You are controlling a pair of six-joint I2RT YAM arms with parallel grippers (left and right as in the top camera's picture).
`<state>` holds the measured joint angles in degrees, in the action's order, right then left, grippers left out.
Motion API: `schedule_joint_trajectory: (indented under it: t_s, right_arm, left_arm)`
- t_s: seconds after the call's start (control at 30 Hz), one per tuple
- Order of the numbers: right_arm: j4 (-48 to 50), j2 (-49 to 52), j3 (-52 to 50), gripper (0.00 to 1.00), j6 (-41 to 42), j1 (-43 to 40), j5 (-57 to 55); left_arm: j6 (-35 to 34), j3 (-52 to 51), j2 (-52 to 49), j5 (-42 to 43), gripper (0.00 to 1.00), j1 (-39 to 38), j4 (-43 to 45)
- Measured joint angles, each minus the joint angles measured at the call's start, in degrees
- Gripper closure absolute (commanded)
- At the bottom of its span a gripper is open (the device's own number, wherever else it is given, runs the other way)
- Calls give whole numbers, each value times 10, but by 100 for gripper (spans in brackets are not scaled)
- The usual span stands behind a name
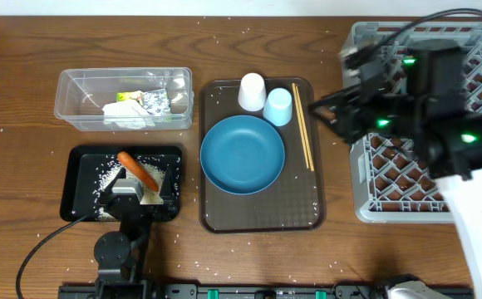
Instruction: Sort waste into correct bins and load items into the dishwasher rack
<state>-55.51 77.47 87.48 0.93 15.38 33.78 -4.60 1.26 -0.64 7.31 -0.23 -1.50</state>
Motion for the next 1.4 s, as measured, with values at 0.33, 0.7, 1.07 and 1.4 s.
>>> schedule_joint_trajectory:
  t_s: [0.33,0.7,1.07,1.4]
  right_arm:
    - [26,174,-14,48,-26,209,-117]
    - [79,376,-18,58,-15,303,-183]
    - [79,407,-18,57,-15,337,-193]
    - [-1,407,15,49,-10,342,-226]
  left_arm:
    - [0,0,0,0,2,0,0]
    - [0,0,0,0,2,0,0]
    - [0,0,0,0,2,0,0]
    - [0,0,0,0,2,0,0]
